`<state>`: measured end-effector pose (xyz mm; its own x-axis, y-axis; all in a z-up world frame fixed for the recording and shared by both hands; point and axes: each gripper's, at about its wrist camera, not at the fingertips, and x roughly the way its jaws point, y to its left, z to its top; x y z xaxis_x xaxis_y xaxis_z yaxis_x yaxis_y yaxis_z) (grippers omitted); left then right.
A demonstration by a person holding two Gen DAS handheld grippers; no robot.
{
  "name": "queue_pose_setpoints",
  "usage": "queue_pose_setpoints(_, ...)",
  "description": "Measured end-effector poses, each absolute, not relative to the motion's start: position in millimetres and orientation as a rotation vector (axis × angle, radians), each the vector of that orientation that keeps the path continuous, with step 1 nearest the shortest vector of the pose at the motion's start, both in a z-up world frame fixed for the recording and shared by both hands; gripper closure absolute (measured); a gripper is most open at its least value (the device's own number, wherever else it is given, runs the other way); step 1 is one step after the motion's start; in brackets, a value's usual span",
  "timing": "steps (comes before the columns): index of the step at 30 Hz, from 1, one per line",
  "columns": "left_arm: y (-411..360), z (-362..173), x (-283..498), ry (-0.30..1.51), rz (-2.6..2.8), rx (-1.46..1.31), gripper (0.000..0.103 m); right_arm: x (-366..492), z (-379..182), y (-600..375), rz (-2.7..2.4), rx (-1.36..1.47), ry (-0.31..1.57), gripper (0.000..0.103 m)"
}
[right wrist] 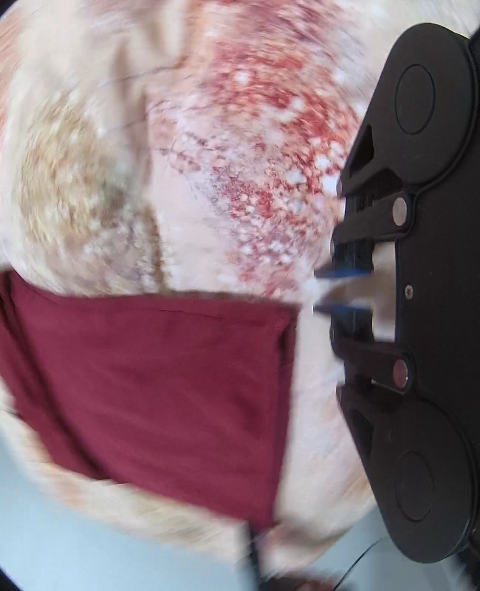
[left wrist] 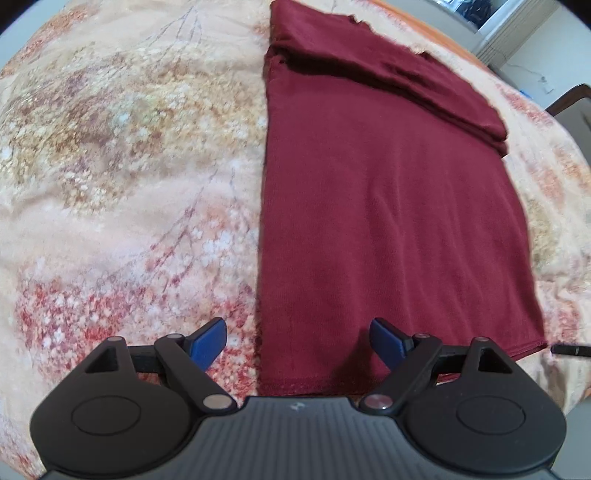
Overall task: Fold small clothes
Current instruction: 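Pinch the sweater hem edge with the right gripper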
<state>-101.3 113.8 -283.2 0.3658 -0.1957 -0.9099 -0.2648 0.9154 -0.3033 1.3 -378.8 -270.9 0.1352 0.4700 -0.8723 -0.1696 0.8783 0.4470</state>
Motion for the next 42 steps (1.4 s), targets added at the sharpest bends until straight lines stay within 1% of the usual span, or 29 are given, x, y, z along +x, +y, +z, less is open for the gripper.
queue_pose_setpoints(2,118,-283,-102,1.2,0.011,-0.479,0.015,10,-265,-387,0.481,0.379,1.336,0.067)
queue_pose_setpoints(7,119,-291,-105,1.239,-0.064,-0.549,0.02,44,-286,-372,0.513,0.437,1.397,0.067)
queue_pose_setpoints(9,118,-295,-107,1.252,-0.064,-0.541,0.02,50,-297,-366,0.508,0.446,1.432,0.067)
queue_pose_setpoints(12,123,-299,-111,1.263,-0.052,-0.551,0.024,50,-313,-364,0.5,0.506,1.464,0.067)
queue_pose_setpoints(16,139,-305,-117,1.251,-0.038,-0.648,0.03,47,-322,-373,0.464,0.605,1.484,0.067)
queue_pose_setpoints(18,148,-311,-118,1.248,-0.032,-0.724,0.03,46,-328,-379,0.441,0.676,1.493,0.066)
queue_pose_setpoints(21,162,-324,-120,1.226,-0.023,-0.886,0.03,45,-336,-388,0.413,0.783,1.504,0.061)
queue_pose_setpoints(22,166,-329,-120,1.223,-0.02,-0.922,0.03,45,-338,-390,0.408,0.814,1.507,0.057)
queue_pose_setpoints(23,167,-332,-120,1.223,-0.018,-0.939,0.031,44,-340,-392,0.407,0.838,1.509,0.053)
queue_pose_setpoints(24,167,-334,-119,1.225,-0.017,-0.94,0.032,44,-341,-392,0.406,0.846,1.509,0.053)
queue_pose_setpoints(25,167,-335,-118,1.233,-0.019,-0.918,0.038,45,-340,-392,0.41,0.83,1.51,0.053)
queue_pose_setpoints(27,163,-331,-117,1.247,-0.024,-0.831,0.057,48,-335,-383,0.438,0.736,1.512,0.057)
queue_pose_setpoints(28,160,-329,-116,1.254,-0.023,-0.782,0.072,49,-332,-378,0.444,0.671,1.515,0.072)
queue_pose_setpoints(29,160,-327,-117,1.252,-0.026,-0.774,0.076,50,-330,-375,0.441,0.614,1.521,0.093)
queue_pose_setpoints(32,160,-321,-119,1.235,-0.047,-0.776,0.09,50,-327,-374,0.428,0.624,1.524,0.094)
queue_pose_setpoints(33,156,-318,-118,1.233,-0.054,-0.76,0.091,50,-324,-375,0.43,0.626,1.521,0.094)
queue_pose_setpoints(34,155,-316,-117,1.233,-0.058,-0.749,0.091,51,-322,-376,0.436,0.64,1.519,0.093)
queue_pose_setpoints(35,155,-315,-116,1.235,-0.061,-0.748,0.091,51,-320,-378,0.439,0.659,1.516,0.083)
queue_pose_setpoints(36,156,-315,-116,1.237,-0.062,-0.752,0.091,51,-318,-382,0.428,0.686,1.508,0.077)
queue_pose_setpoints(37,156,-316,-116,1.241,-0.063,-0.762,0.09,50,-317,-390,0.413,0.709,1.489,0.058)
queue_pose_setpoints(38,159,-318,-115,1.251,-0.061,-0.773,0.085,51,-314,-395,0.396,0.715,1.468,0.046)
queue_pose_setpoints(41,164,-324,-114,1.269,-0.055,-0.793,0.075,52,-318,-400,0.391,0.749,1.468,0.045)
queue_pose_setpoints(42,163,-325,-112,1.274,-0.057,-0.797,0.075,52,-322,-397,0.398,0.735,1.479,0.045)
